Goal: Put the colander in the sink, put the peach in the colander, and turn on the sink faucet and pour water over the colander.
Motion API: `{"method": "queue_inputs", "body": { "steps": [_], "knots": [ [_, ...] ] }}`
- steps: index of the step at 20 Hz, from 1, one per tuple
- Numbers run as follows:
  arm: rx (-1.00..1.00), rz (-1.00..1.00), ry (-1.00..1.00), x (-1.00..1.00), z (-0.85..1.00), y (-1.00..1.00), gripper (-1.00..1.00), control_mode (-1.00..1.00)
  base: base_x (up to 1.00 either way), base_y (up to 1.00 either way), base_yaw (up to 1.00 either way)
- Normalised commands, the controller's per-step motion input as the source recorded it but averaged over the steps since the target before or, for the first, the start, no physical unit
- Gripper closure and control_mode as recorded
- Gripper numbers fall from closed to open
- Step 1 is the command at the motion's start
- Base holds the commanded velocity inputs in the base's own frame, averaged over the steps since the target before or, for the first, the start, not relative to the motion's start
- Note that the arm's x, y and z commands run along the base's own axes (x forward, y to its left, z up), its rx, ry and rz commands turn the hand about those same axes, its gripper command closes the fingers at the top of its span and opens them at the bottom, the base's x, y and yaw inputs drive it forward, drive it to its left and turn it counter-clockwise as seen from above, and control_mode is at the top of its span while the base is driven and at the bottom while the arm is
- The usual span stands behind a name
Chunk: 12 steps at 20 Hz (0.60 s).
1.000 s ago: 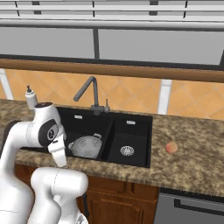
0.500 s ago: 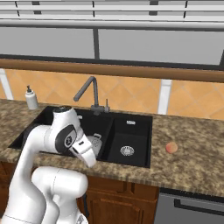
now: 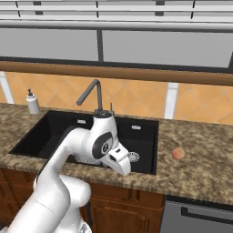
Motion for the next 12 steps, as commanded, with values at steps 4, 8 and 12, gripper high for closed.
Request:
{"method": "queue_inputs", "body": {
  "steps": [4, 8, 12],
  "knots": [
    [0.13, 0.0, 0.3, 0.6, 0.0, -0.75, -1.0, -1.0, 0.0, 0.0, 0.0],
    [0.15, 0.0, 0.3, 0.62, 0.01, -0.76, -1.0, -1.0, 0.0, 0.0, 0.0],
    [0.17, 0.0, 0.21, 0.58, 0.01, -0.77, -1.0, -1.0, 0.0, 0.0, 0.0]
  ]
}}
